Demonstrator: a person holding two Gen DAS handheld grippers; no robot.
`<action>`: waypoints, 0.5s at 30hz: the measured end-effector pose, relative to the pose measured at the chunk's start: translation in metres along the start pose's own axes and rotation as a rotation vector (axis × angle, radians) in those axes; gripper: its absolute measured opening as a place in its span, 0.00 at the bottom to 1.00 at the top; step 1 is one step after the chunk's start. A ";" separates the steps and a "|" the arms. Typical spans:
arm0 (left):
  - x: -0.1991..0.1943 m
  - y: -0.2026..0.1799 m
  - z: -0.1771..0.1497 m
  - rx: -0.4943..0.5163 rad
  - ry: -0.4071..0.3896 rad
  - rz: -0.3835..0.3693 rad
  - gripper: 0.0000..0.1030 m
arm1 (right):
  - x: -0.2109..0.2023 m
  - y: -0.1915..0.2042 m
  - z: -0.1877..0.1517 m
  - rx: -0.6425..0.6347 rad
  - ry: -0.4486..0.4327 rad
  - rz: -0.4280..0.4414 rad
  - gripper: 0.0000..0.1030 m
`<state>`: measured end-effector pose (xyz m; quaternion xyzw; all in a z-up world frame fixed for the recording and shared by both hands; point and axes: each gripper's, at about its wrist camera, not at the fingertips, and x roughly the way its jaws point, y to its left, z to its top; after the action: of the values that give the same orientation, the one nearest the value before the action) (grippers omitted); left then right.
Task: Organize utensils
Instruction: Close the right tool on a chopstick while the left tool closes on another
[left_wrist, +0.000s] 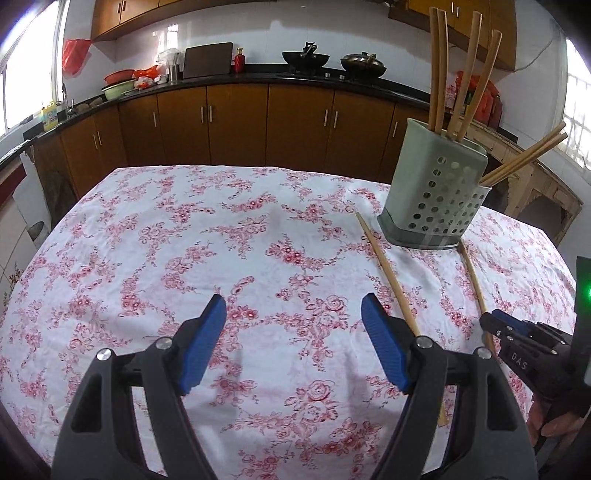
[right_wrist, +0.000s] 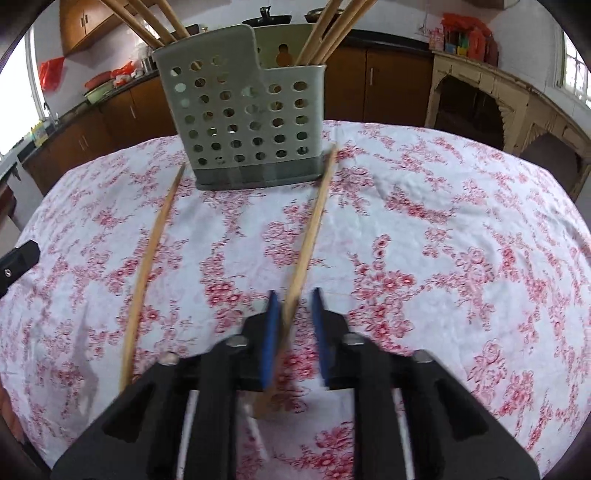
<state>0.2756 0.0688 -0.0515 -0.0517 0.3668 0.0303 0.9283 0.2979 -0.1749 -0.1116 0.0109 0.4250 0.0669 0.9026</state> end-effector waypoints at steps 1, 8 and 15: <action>0.001 -0.001 0.000 0.001 0.002 -0.004 0.72 | 0.000 -0.004 0.000 0.015 0.001 0.011 0.09; 0.009 -0.022 -0.005 0.029 0.034 -0.052 0.72 | 0.002 -0.045 0.004 0.096 -0.008 -0.071 0.07; 0.023 -0.052 -0.014 0.061 0.086 -0.117 0.68 | 0.000 -0.129 0.011 0.295 -0.003 -0.197 0.07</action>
<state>0.2879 0.0162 -0.0735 -0.0459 0.4035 -0.0373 0.9131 0.3208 -0.3020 -0.1147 0.1017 0.4279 -0.0848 0.8941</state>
